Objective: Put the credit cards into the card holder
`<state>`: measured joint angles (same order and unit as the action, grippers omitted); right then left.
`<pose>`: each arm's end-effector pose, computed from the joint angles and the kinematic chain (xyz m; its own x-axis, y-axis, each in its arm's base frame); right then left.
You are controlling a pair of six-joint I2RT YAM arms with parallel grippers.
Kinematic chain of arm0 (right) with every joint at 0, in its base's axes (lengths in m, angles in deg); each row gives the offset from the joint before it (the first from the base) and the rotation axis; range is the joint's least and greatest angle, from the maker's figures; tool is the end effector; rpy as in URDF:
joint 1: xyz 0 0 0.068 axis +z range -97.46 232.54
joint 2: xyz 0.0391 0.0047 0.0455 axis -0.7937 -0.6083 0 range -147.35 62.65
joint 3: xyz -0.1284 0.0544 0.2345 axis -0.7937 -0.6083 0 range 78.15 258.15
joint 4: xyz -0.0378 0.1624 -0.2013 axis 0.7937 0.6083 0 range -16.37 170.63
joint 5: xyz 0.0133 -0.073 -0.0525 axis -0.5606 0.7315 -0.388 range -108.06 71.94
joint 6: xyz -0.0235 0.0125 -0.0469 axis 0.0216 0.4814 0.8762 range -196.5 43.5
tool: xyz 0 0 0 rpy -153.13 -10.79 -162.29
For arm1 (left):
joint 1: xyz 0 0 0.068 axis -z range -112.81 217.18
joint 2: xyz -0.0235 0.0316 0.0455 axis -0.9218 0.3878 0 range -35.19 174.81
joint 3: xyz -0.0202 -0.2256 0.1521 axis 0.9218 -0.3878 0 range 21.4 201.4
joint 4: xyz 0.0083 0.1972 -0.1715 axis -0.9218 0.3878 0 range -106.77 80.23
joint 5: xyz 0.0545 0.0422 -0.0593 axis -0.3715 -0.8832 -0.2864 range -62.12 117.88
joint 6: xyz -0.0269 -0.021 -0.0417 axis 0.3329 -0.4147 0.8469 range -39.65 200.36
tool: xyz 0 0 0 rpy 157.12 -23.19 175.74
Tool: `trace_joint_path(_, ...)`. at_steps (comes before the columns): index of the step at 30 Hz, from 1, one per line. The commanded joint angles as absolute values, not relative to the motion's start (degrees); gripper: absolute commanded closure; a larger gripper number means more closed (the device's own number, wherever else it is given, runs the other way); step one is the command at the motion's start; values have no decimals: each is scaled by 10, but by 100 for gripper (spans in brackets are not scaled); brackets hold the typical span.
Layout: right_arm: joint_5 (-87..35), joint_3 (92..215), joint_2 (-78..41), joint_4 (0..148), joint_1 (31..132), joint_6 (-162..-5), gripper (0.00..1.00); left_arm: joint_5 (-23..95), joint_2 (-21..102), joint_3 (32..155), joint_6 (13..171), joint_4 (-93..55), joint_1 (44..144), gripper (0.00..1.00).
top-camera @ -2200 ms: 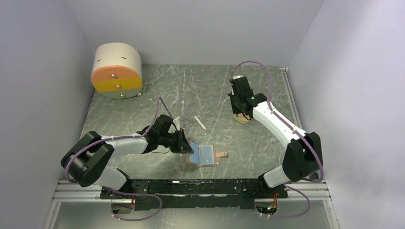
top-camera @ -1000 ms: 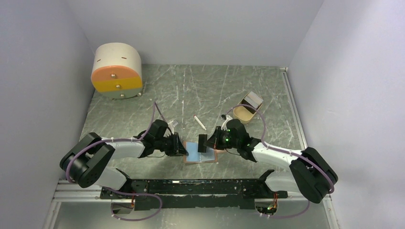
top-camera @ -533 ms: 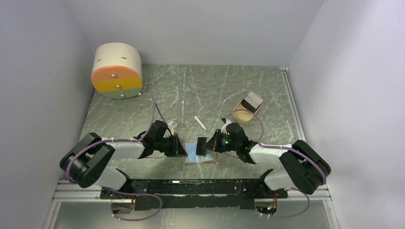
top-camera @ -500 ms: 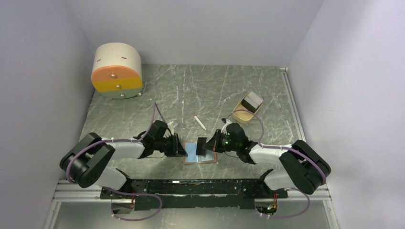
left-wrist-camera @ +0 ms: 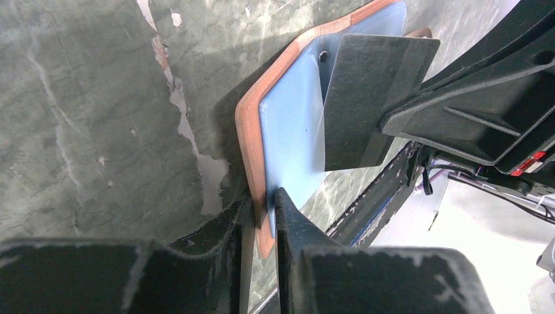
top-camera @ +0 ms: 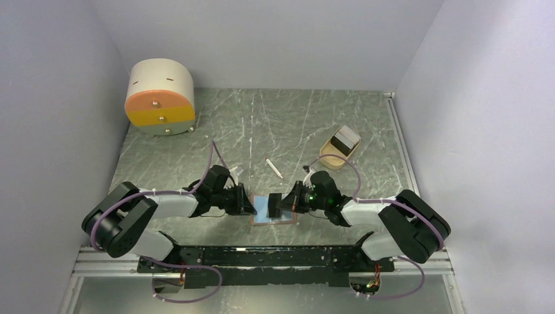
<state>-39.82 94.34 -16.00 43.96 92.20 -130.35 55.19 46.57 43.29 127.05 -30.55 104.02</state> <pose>0.1644 0.1535 0.1249 -0.9183 0.2127 -0.3339 -0.1547 0.5834 0.7973 0.1745 -0.1511 0.1169 -0.9684 -0.0824 -0.2352 0.1205 0.6712 -0.7314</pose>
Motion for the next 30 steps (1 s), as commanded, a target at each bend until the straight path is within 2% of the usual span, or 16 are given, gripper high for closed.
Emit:
trace_joint_path(1, -408, 936, -165, 440, 925, -1319, 100, 536, 465, 444, 1253, -295, 1037, 79)
trace_joint_path(14, -404, 946, -164, 480, 927, -1323, 100, 538, 465, 447, 1256, -298, 1037, 79)
trace_joint_path(30, -457, 995, -250, 475, 933, -1283, 98, 551, 469, 454, 1258, -304, 1037, 78)
